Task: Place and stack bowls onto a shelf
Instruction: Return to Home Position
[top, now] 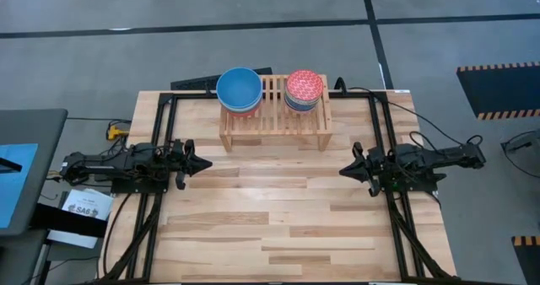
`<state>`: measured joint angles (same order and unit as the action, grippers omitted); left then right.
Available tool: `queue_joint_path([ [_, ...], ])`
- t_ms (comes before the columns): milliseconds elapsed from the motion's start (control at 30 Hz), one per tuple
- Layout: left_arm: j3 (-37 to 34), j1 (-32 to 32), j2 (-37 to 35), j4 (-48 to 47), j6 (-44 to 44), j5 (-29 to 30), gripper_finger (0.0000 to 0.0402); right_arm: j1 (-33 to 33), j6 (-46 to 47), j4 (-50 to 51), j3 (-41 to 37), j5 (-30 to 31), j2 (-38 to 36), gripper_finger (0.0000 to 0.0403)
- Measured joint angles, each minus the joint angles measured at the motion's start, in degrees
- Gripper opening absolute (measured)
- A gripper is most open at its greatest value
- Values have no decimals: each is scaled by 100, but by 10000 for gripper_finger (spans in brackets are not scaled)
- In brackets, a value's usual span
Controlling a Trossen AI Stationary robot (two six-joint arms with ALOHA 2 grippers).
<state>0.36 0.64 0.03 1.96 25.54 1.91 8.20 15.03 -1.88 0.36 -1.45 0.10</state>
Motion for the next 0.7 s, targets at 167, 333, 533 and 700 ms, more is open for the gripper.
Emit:
queue_joint_path([
  [167,0,13,50,6,0,0,0,-8,0,7,0,0,39,48],
  [333,0,12,76,7,0,0,0,-8,0,5,-2,0,36,48],
  [533,0,13,76,4,0,0,0,-8,2,6,-2,0,37,48],
  [700,0,13,76,4,0,0,0,-8,2,6,-4,0,37,48],
])
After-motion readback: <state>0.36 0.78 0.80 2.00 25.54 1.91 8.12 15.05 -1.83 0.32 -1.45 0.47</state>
